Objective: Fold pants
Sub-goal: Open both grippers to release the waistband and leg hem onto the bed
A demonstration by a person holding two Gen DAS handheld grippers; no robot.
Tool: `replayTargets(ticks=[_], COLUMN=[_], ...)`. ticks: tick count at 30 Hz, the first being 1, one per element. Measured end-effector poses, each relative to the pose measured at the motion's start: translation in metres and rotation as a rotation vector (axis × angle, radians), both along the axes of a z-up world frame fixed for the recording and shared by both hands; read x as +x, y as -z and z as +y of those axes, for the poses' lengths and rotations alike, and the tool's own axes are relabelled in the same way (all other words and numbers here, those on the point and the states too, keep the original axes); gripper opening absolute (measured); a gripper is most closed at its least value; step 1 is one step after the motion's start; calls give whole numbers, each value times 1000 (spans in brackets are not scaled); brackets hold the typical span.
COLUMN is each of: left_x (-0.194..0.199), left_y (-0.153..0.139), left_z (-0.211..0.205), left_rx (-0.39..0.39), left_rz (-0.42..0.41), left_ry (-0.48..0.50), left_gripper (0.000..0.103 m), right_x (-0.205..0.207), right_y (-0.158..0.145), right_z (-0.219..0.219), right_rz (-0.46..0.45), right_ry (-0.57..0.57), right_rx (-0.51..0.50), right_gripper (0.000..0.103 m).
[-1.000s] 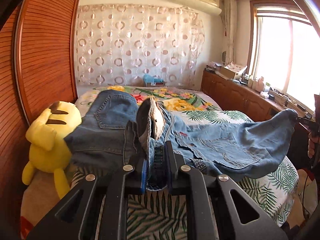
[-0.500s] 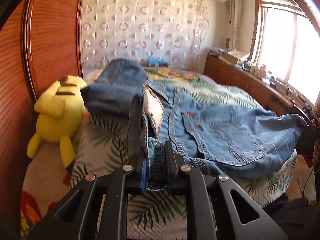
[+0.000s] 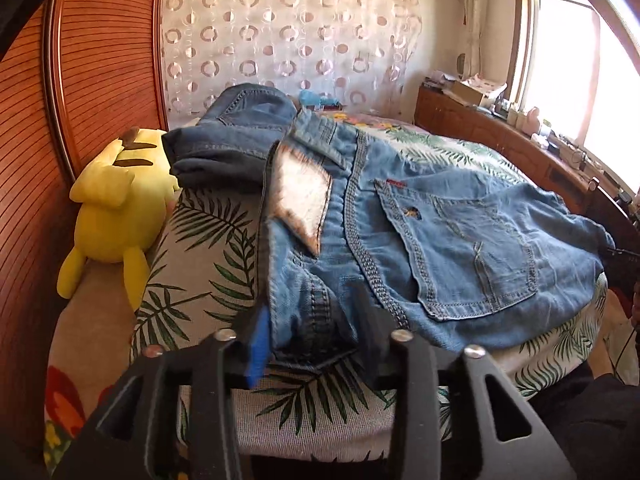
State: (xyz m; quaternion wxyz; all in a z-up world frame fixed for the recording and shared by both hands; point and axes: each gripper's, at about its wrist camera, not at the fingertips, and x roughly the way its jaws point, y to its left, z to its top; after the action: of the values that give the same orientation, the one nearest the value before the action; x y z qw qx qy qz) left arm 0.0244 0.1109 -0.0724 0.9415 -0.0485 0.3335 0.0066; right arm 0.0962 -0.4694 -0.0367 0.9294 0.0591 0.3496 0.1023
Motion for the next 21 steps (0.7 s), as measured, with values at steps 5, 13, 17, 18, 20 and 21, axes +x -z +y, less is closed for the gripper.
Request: replayTargets(ticks=[5,13,17,18,20,21], left_x=[-5,2,11,14,20,23], left_y=[-11,-25,-26,-25,-24,-23], left_z=[-1,-19,-36,-41,-52,-59], left_rx=[0,-6,-2,1,19,25], left_rz=[-27,-48,-52,-50,-49,-50], left_ry=[3,52,84,96,117,130], left_gripper=[80,80,80,80,80,80], right_x=[-14,-40,-39,-38,-36,-35], right_y=[-4,-7,4,5,5,4], right_z=[-1,-2,-5,-4,-6,-8], right_rz=[-11,-55,-49,-48,-48,-49], right_ry=[27,59,64,67,75,80], right_rx=[-30,-14,-1,-3,-2,2], right_gripper=[26,38,38,38,38,38])
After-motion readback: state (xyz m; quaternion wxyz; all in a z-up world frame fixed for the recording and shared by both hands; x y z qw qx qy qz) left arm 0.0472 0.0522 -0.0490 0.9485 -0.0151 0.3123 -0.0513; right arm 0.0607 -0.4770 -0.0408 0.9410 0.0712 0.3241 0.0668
